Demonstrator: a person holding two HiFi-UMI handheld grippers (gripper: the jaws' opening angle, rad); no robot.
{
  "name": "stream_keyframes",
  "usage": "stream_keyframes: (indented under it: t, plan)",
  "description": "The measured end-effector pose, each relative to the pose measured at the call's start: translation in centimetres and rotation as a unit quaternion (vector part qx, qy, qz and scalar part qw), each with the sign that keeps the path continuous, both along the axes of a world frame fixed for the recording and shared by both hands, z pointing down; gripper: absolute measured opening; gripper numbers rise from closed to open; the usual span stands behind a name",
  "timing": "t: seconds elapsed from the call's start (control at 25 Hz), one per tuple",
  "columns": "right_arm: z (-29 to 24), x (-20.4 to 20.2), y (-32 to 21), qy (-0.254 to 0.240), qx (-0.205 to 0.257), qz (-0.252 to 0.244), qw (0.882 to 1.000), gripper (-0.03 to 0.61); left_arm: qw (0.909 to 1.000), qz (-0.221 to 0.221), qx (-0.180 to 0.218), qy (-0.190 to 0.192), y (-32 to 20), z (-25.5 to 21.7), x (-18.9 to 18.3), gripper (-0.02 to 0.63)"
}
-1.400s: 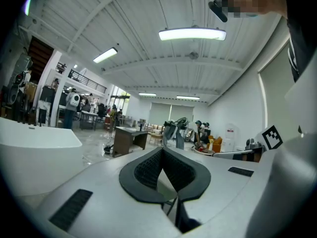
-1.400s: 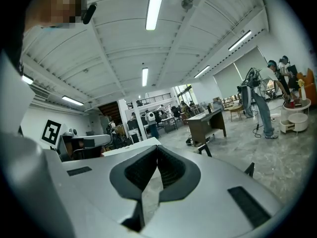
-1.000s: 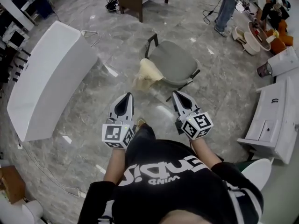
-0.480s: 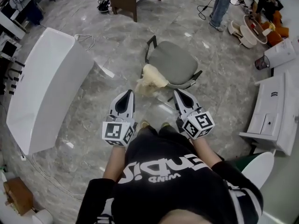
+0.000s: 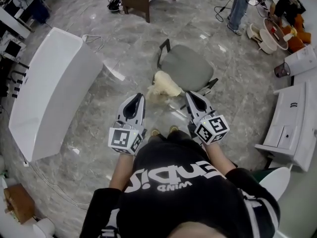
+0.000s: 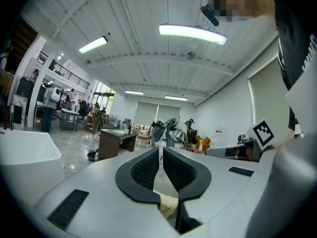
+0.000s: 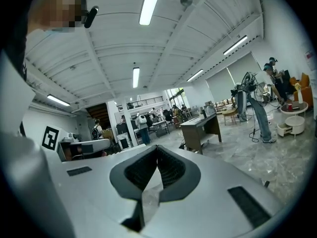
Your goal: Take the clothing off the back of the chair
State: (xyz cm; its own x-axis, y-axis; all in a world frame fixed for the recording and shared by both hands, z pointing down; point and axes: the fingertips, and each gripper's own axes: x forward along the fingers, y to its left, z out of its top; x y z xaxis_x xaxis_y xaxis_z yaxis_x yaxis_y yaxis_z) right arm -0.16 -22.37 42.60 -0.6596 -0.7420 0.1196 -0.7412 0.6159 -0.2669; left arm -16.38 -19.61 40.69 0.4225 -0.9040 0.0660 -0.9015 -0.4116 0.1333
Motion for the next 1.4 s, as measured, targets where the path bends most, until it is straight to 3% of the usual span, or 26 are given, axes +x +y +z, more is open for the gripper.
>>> stream_keyframes:
  t: [0.16, 0.32, 0.44, 0.6, 0.68, 1.04, 1.4]
  plan:
    - [0.1, 0.1, -1.1, -0.002, 0.001, -0.004, 1.0, 0.014, 0.9999, -0.012, -0.005, 0.0, -0.9, 0.5, -0.1, 0.044]
    - [0.4, 0.5, -2.1, -0.001, -0.002, -0.006, 1.0, 0.014, 0.9998, -0.002, -0.02, -0.002, -1.7, 1.6, 0.5, 0.175]
    - [0.6, 0.6, -2.8, 0.002, -0.001, -0.01, 1.0, 0.014, 0.9995, 0.008, -0.029, -0.002, -2.3, 2.2, 0.9, 0.212]
    - [0.4, 0.7, -3.4, -0.001, 0.001, -0.012, 1.0, 0.014, 0.9992, 0.02, -0.033, 0.001, -2.8, 2.6, 1.6, 0.346]
    - [0.4, 0.7, -3.6, -0.003, 0.001, -0.013, 1.0, 0.014, 0.999, 0.026, -0.037, -0.006, -3.1, 2.9, 1.9, 0.378]
    - [0.5, 0.9, -4.0, -0.008, -0.001, -0.015, 1.0, 0.014, 0.9956, 0.056, -0.063, -0.042, -3.6, 5.5, 2.8, 0.385]
    - [0.9, 1.3, -4.3, -0.008, -0.007, -0.01, 1.0, 0.014, 0.9831, 0.1, -0.113, -0.104, -5.3, 12.2, 4.0, 0.385]
